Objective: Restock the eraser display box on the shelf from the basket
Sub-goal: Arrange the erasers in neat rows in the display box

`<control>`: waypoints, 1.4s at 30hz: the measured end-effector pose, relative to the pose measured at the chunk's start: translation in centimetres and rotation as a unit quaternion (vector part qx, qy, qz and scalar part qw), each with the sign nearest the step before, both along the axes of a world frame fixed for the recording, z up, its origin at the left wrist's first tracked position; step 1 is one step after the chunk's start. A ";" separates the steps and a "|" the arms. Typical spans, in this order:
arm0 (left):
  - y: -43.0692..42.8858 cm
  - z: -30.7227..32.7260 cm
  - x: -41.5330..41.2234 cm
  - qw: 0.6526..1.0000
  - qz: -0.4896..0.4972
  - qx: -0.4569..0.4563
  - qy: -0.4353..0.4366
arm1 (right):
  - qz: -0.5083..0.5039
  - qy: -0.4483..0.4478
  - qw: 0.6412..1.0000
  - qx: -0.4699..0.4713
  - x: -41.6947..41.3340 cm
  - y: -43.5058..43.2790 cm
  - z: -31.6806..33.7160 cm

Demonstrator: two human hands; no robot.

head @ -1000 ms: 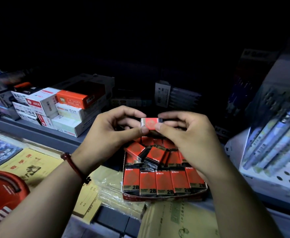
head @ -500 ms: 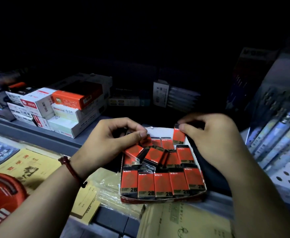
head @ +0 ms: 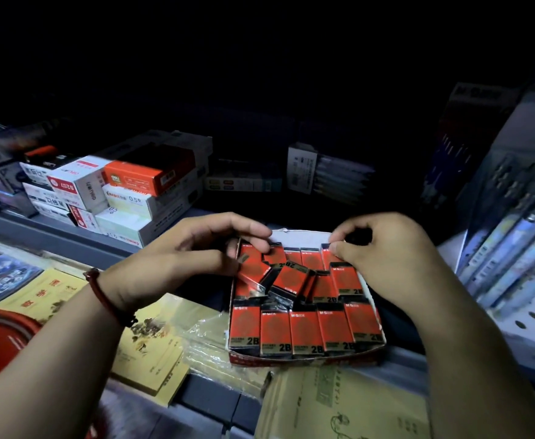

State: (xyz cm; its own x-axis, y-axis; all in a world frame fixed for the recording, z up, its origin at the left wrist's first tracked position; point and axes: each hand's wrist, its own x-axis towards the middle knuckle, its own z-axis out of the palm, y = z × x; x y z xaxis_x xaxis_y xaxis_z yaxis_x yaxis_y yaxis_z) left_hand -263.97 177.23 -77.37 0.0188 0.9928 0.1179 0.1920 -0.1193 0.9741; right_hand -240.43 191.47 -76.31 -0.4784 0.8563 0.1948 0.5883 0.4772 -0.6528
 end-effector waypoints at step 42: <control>2.2 -1.6 2.3 0.967 0.225 0.084 0.089 | 0.027 0.141 0.989 -0.028 -2.7 -1.2 -0.2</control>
